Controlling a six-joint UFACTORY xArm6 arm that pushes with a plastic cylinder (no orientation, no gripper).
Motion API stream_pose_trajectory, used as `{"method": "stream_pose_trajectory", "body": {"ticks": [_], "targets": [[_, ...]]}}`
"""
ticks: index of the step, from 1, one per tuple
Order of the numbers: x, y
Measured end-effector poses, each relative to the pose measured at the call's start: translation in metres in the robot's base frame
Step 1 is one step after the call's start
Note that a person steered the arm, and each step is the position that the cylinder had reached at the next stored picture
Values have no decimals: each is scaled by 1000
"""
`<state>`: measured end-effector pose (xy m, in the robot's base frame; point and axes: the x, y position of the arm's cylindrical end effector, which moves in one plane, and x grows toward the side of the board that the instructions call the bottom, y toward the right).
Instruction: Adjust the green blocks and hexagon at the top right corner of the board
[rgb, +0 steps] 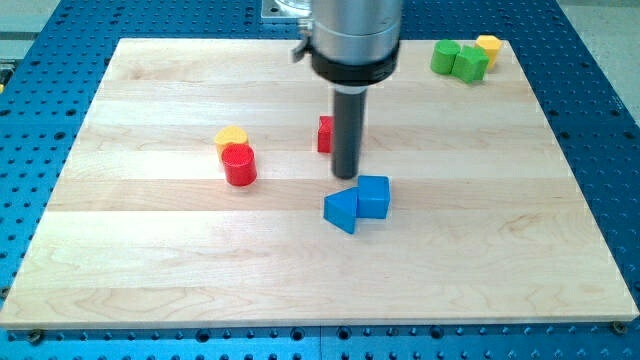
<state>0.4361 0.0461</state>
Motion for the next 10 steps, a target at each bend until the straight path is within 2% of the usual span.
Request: {"method": "stream_pose_trajectory", "body": {"ticks": [1, 2, 3, 9, 10], "targets": [[-12, 37], [-26, 113], [-62, 154], [-174, 182], [-164, 175]]}}
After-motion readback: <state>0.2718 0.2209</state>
